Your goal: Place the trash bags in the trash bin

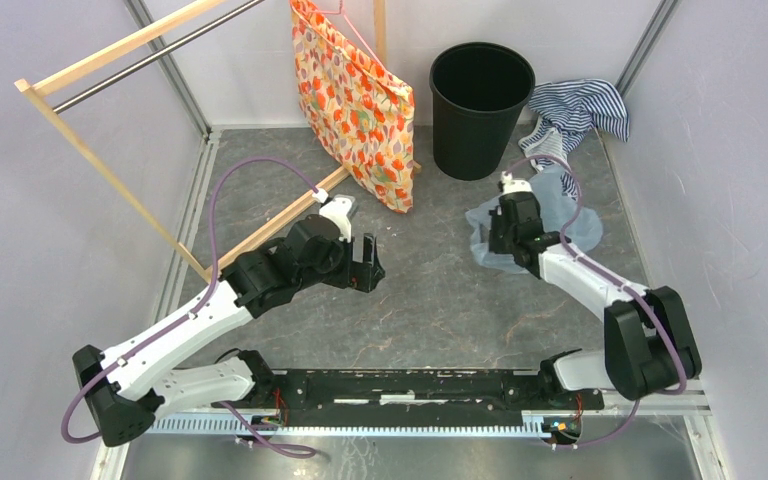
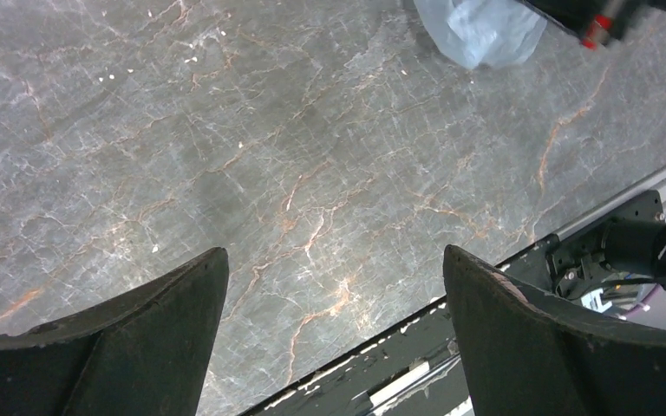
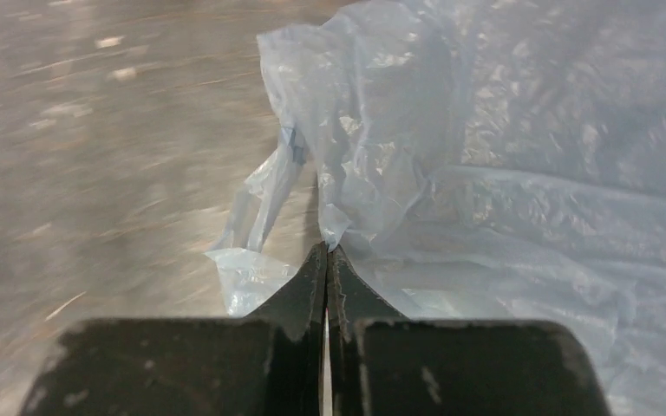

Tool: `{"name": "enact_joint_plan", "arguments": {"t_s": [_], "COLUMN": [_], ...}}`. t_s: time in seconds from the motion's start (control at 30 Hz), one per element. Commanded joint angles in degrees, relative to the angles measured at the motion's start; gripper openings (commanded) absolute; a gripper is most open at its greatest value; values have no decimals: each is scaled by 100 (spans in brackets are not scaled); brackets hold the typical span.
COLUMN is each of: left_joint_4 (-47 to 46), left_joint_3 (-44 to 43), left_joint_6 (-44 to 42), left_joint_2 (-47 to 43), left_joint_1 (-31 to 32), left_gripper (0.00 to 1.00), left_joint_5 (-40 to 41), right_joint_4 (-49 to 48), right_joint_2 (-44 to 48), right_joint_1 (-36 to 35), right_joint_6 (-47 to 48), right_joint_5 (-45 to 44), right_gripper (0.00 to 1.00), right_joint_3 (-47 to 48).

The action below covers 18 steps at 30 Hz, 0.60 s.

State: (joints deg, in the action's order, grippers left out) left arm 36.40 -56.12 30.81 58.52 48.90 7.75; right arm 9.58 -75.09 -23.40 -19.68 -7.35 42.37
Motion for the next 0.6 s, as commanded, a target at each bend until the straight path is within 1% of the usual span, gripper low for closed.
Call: {"name": "enact_joint_plan", "arguments": {"t_s": [0.0,0.13,0.33,0.57], "left_joint_4": [-699,-1268,-2251,-3221], "left_joint_3": [376,866,1474,1869], "left_joint_6": [577,953,1583,2228], "left_joint_2": [46,73,-82,188], "left_joint_1": [-245,-548,-1011,-1111], "left_gripper": [98,96,95,93], "left_joint_5": [-358,-1090,-2084,-2566], "right_joint_4": [-30,-273,-850,-1530], "right_joint_2": [588,883,1224,1550], "right_joint_1": [-447,-777,-1264,-1757], "right_joint_6": [-332,-508,-726,-1131], "right_joint_5": [908,1577,1999,2101], "right_gripper": [0,0,0,0], "right_joint_3": [7,-192,-573,-830]}}
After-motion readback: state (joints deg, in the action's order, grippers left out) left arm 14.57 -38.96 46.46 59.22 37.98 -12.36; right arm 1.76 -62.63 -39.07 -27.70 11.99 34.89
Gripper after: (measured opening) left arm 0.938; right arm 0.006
